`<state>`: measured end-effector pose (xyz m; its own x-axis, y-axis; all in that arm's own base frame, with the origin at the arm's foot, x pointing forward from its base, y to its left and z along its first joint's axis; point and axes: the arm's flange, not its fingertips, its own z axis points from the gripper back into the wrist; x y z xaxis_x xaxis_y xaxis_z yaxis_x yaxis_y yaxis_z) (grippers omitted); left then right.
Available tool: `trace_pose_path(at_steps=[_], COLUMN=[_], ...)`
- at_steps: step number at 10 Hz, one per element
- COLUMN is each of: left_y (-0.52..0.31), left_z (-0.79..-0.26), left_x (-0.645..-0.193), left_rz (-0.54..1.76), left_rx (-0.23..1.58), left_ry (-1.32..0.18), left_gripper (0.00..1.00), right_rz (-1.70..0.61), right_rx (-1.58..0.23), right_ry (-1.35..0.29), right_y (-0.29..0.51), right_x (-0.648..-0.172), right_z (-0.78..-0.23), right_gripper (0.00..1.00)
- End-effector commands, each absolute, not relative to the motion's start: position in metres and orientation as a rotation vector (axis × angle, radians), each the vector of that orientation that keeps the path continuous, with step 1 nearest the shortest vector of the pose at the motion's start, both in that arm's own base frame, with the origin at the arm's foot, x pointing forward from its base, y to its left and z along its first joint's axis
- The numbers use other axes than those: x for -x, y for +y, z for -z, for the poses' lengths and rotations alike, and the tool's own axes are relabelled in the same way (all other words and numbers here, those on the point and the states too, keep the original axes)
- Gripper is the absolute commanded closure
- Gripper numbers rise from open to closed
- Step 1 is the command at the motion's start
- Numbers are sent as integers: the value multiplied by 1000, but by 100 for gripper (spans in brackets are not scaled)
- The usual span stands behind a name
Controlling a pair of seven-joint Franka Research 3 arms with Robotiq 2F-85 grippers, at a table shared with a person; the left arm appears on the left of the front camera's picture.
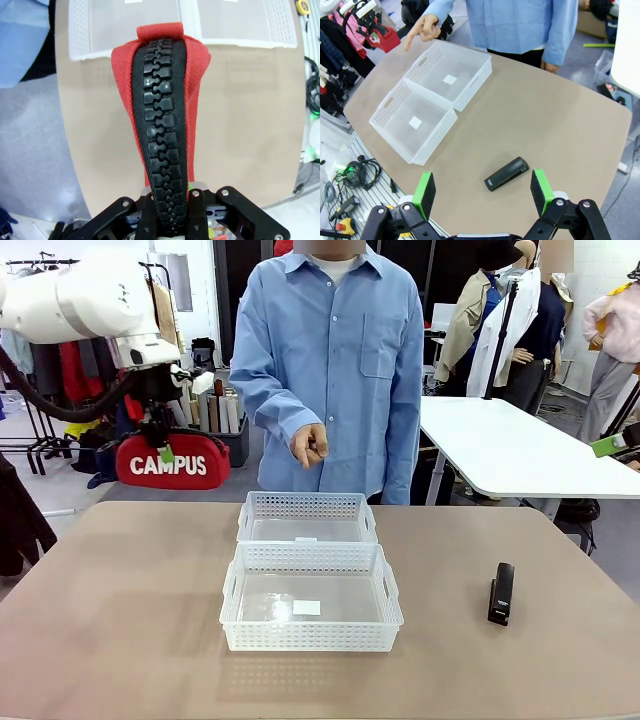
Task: Distribute items into two baskets.
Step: Move the picked Pencil pouch towards the Organizing basket indicated by the person, stopping as directed.
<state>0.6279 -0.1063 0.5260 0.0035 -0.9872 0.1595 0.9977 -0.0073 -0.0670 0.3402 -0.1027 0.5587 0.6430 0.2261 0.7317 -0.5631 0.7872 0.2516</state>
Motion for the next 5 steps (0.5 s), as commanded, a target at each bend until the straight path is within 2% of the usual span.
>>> trace_pose_path(at_steps=[1, 5], left_y=[-114, -144], left_z=[-518, -491], left_x=[-631, -640], left_rz=[1541, 1492], left_rx=[170, 135], left_ry=[-85, -119], left_gripper=[100, 100], right_rz=[-482, -482], right_rx=[-514, -514], right_ry=[-765, -765], right_y=[-103, -103], right_x=[-341, -341], right_z=[-560, -560], right_gripper=[0, 0])
